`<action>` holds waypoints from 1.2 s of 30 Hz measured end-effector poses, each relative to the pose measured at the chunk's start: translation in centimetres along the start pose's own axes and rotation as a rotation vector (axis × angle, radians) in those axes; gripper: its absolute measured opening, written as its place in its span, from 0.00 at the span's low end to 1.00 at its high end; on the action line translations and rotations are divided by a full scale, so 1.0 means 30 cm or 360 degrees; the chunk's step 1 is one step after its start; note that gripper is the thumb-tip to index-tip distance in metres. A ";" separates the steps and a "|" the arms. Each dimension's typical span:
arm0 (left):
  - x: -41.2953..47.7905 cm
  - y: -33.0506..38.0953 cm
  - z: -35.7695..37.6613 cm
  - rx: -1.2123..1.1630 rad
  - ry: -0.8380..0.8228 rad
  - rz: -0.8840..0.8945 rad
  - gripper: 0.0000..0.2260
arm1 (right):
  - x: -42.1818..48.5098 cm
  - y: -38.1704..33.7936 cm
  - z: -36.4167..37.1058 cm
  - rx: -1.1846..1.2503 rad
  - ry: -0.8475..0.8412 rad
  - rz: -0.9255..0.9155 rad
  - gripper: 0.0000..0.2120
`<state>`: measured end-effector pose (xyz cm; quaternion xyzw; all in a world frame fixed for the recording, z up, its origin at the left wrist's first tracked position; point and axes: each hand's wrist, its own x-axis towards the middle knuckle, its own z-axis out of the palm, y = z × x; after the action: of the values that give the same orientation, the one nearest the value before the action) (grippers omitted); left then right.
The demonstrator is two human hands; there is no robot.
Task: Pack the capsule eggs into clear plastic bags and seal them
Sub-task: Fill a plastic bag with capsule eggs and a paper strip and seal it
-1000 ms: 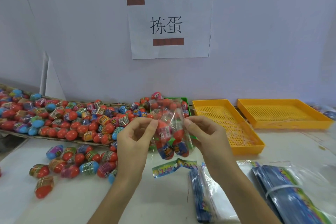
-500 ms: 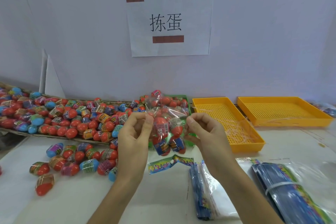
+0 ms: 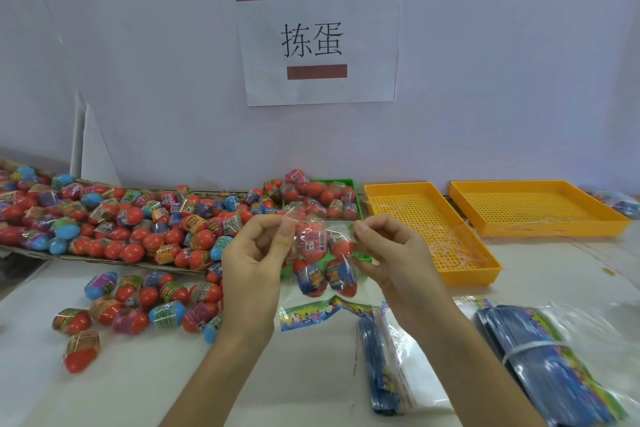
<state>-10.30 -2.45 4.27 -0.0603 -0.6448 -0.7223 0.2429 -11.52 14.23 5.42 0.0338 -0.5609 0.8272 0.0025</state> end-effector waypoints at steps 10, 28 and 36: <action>0.025 0.021 -0.022 -0.0204 -0.0367 -0.0370 0.18 | 0.002 -0.018 -0.030 -0.0200 0.0048 -0.0220 0.02; 0.003 0.007 0.002 -0.0358 -0.0439 -0.0319 0.11 | 0.000 -0.008 -0.033 -0.0154 -0.0192 -0.0348 0.03; -0.003 0.018 0.008 -0.0397 -0.0472 -0.0280 0.15 | -0.008 -0.027 -0.037 -0.0021 -0.0274 -0.0232 0.07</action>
<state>-10.04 -2.23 4.75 -0.1390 -0.5818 -0.7981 0.0720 -11.30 15.56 5.75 0.1454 -0.5606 0.8151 0.0148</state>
